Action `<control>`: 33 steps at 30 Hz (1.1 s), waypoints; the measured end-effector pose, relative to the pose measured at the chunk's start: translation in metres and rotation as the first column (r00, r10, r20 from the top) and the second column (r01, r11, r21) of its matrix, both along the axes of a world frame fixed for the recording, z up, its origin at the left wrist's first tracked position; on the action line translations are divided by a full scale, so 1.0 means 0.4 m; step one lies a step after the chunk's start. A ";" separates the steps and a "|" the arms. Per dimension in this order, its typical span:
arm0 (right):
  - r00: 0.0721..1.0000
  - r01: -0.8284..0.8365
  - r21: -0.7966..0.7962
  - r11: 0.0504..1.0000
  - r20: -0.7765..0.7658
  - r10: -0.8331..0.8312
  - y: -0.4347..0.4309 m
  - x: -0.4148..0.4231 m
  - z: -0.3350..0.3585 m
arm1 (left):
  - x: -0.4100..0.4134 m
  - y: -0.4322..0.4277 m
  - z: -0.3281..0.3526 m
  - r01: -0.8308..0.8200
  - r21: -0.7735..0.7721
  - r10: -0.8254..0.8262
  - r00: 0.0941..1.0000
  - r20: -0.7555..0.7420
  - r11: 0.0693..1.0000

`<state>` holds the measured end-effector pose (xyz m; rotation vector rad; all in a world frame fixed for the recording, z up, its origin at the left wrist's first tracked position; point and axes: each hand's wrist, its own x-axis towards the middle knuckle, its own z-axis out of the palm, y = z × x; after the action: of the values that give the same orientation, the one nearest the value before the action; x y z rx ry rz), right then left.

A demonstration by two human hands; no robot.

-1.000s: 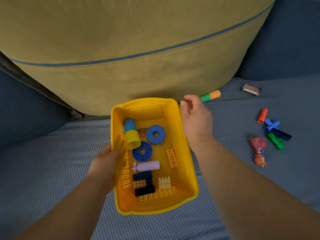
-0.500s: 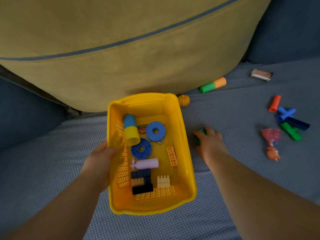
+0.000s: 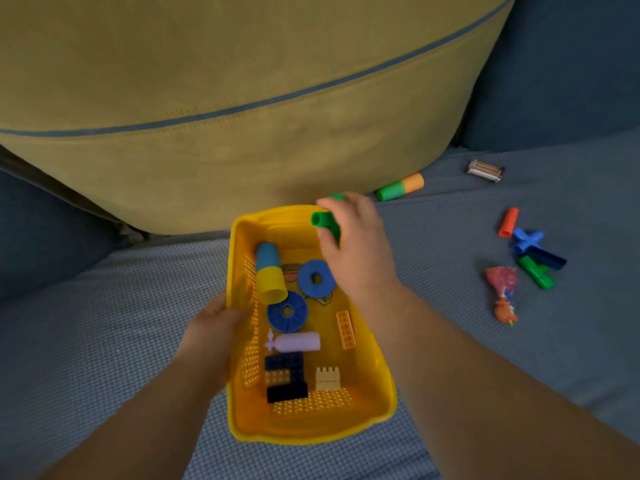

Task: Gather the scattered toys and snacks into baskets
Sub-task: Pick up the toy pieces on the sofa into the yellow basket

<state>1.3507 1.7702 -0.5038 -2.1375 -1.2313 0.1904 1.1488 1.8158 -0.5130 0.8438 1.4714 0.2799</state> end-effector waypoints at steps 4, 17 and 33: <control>0.965 -0.235 -0.354 0.905 0.029 0.262 0.007 -0.078 -0.064 | -0.003 -0.010 0.002 0.001 -0.009 -0.001 1.000 0.014 1.000; 0.998 -0.052 0.040 0.998 0.032 0.051 0.120 -0.019 -0.040 | -0.072 0.063 -0.023 -0.121 -0.029 0.121 0.993 -0.004 0.992; 0.987 -0.055 -0.597 0.801 -0.154 -0.047 0.166 0.172 -0.247 | -0.081 0.135 -0.052 -0.134 -0.024 0.134 0.991 0.010 0.991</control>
<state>1.4194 1.8365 -0.6027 -2.5820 -1.1794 0.8446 1.1163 1.8697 -0.5336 0.7242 1.5203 0.3669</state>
